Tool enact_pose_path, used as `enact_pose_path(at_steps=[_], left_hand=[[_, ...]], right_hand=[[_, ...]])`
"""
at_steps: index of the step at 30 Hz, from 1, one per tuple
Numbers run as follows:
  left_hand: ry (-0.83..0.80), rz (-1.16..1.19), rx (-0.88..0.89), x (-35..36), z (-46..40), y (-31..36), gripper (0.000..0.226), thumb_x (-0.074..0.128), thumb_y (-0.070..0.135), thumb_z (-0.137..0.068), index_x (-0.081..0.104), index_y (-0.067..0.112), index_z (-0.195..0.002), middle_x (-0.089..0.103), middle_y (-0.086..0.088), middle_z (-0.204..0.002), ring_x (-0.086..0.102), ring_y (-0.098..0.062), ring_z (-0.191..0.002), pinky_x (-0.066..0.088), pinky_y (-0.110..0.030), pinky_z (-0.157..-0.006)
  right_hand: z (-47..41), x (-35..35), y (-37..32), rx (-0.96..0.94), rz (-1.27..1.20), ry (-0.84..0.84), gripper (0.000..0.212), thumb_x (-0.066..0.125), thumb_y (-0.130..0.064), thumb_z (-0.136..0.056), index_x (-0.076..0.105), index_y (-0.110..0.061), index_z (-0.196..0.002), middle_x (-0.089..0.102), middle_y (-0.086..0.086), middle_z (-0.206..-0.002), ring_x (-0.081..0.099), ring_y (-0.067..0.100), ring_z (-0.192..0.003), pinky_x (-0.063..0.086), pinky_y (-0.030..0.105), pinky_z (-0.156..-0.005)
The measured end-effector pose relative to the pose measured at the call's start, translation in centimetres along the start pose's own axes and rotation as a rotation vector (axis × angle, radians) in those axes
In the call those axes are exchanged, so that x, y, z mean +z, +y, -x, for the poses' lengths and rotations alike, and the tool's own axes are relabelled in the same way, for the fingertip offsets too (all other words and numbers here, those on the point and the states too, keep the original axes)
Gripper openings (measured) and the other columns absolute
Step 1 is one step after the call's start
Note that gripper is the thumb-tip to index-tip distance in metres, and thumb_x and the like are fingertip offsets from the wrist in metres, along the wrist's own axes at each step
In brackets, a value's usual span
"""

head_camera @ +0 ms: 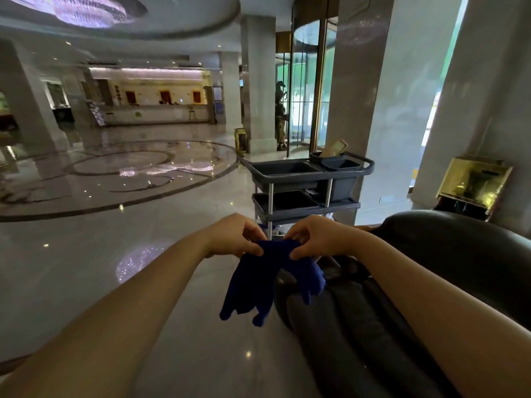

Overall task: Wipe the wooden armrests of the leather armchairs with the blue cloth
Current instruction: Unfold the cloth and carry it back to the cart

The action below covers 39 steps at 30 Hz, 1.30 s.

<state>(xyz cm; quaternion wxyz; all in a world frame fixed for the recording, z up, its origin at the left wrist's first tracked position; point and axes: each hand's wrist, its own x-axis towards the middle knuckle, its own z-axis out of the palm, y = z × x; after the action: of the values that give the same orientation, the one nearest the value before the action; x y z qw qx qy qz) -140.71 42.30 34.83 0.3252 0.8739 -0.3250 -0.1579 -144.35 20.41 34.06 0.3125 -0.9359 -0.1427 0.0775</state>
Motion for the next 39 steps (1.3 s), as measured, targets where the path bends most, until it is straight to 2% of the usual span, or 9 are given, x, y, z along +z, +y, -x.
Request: enact_pose_path(at_steps=[3, 8, 12, 16, 21, 26, 33, 39], left_hand=[[-0.001, 0.007, -0.002, -2.4, -4.1, -4.0, 0.019, 0.063, 0.013, -0.081, 0.065, 0.019, -0.099, 0.068, 0.002, -0.096, 0.066, -0.012, -0.088, 0.055, -0.023, -0.071], [0.027, 0.013, -0.029, -7.2, -11.9, -10.2, 0.021, 0.063, 0.011, -0.082, 0.065, 0.015, -0.102, 0.068, -0.002, -0.098, 0.066, -0.012, -0.088, 0.055, -0.021, -0.068], [0.058, -0.011, -0.033, -12.6, -19.1, -14.1, 0.023, 0.062, 0.009, -0.082, 0.065, 0.009, -0.105, 0.068, -0.004, -0.098, 0.065, -0.012, -0.086, 0.056, -0.025, -0.075], [0.083, -0.003, -0.04, -18.4, -26.2, -17.9, 0.024, 0.062, 0.008, -0.083, 0.064, 0.009, -0.106, 0.067, -0.005, -0.1, 0.065, -0.016, -0.092, 0.055, -0.029, -0.081], [0.086, 0.018, -0.041, -24.3, -33.6, -22.7, 0.023, 0.061, 0.008, -0.083, 0.063, 0.01, -0.106, 0.066, -0.005, -0.1, 0.064, -0.017, -0.092, 0.054, -0.027, -0.08], [0.05, -0.001, -0.002, -30.7, -42.0, -28.5, 0.024, 0.059, 0.007, -0.084, 0.061, 0.008, -0.108, 0.065, -0.008, -0.104, 0.063, -0.02, -0.099, 0.053, -0.031, -0.085], [-0.042, -0.042, 0.09, -39.5, -54.3, -35.1, 0.018, 0.062, 0.01, -0.083, 0.066, 0.017, -0.099, 0.067, 0.001, -0.094, 0.065, -0.009, -0.086, 0.054, -0.015, -0.065], [-0.13, -0.041, 0.178, -44.5, -65.2, -38.5, 0.015, 0.063, 0.011, -0.082, 0.066, 0.023, -0.091, 0.066, 0.006, -0.088, 0.065, -0.008, -0.083, 0.055, -0.018, -0.067]], right_hand=[[-5.9, -0.4, 1.1, 0.017, -0.002, -0.011, 0.029, 0.072, -0.02, -0.077, 0.065, -0.021, -0.106, 0.066, -0.012, -0.082, 0.068, 0.006, -0.072, 0.055, 0.019, -0.06], [-17.2, -2.0, 3.7, 0.011, 0.0, -0.048, 0.034, 0.07, -0.017, -0.078, 0.061, -0.018, -0.111, 0.063, -0.01, -0.089, 0.067, 0.009, -0.079, 0.056, 0.021, -0.063], [-27.3, -4.5, 5.7, 0.003, -0.003, -0.028, 0.035, 0.072, -0.015, -0.077, 0.062, -0.016, -0.11, 0.064, -0.009, -0.085, 0.068, 0.015, -0.079, 0.059, 0.025, -0.063], [-36.9, -8.1, 7.2, -0.013, -0.016, -0.037, 0.037, 0.07, -0.016, -0.078, 0.061, -0.016, -0.113, 0.064, -0.01, -0.087, 0.067, 0.01, -0.076, 0.056, 0.019, -0.061], [-47.2, -11.2, 8.5, -0.031, -0.012, -0.04, 0.034, 0.07, -0.015, -0.078, 0.062, -0.016, -0.112, 0.065, -0.008, -0.088, 0.068, 0.008, -0.076, 0.055, 0.019, -0.061], [-57.9, -13.5, 10.2, -0.005, 0.006, -0.001, 0.034, 0.07, -0.014, -0.078, 0.062, -0.015, -0.112, 0.065, -0.006, -0.089, 0.068, 0.014, -0.08, 0.059, 0.025, -0.067], [-70.0, -16.6, 12.3, 0.095, -0.037, 0.104, 0.034, 0.07, -0.012, -0.078, 0.063, -0.016, -0.111, 0.065, -0.01, -0.086, 0.068, 0.011, -0.078, 0.057, 0.021, -0.062], [-78.2, -20.5, 15.2, 0.192, -0.012, 0.183, 0.031, 0.069, -0.014, -0.079, 0.065, -0.018, -0.11, 0.066, -0.008, -0.087, 0.069, 0.016, -0.081, 0.058, 0.026, -0.067]])
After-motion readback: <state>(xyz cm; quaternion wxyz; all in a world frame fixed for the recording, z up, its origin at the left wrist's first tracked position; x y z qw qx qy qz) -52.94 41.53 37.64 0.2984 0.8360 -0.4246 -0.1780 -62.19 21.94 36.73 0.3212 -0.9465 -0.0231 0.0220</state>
